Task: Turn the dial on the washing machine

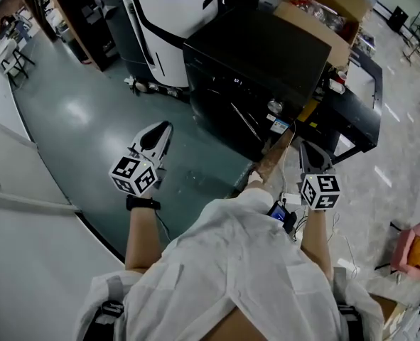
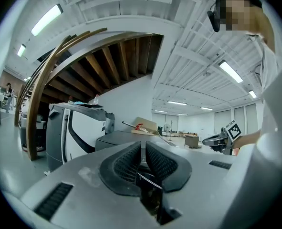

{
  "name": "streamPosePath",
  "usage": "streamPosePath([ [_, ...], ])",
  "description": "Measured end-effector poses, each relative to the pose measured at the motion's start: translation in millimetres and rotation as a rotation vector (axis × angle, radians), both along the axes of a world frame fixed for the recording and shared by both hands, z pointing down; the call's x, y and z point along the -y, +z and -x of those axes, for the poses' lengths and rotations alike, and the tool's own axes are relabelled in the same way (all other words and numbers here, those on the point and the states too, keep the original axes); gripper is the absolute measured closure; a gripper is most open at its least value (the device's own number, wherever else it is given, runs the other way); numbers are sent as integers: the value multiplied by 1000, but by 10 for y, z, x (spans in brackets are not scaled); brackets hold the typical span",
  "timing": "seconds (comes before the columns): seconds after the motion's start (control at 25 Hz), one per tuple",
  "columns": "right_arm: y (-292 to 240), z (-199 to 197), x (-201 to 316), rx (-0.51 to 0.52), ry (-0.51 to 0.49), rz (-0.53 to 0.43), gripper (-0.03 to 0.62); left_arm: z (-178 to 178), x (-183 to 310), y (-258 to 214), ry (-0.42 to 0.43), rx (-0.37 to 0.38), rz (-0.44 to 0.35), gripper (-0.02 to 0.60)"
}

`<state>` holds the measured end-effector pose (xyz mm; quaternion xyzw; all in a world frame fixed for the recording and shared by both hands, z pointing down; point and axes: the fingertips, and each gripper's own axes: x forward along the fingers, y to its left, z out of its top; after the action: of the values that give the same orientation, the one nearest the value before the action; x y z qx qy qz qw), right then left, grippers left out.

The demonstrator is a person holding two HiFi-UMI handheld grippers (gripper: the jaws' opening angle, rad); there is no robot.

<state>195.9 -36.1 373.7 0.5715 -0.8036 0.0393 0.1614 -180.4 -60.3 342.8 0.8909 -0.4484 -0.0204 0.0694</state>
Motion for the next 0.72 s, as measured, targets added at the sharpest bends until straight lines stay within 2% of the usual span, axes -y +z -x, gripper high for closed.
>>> streamPosePath([
  [0.16, -61, -26, -115, -13, 2, -1, 594, 91, -109, -35, -25, 6, -2, 552],
  [0.72, -32, -61, -248, 48, 11, -3, 594, -35, -184, -49, 6, 50, 2, 552],
])
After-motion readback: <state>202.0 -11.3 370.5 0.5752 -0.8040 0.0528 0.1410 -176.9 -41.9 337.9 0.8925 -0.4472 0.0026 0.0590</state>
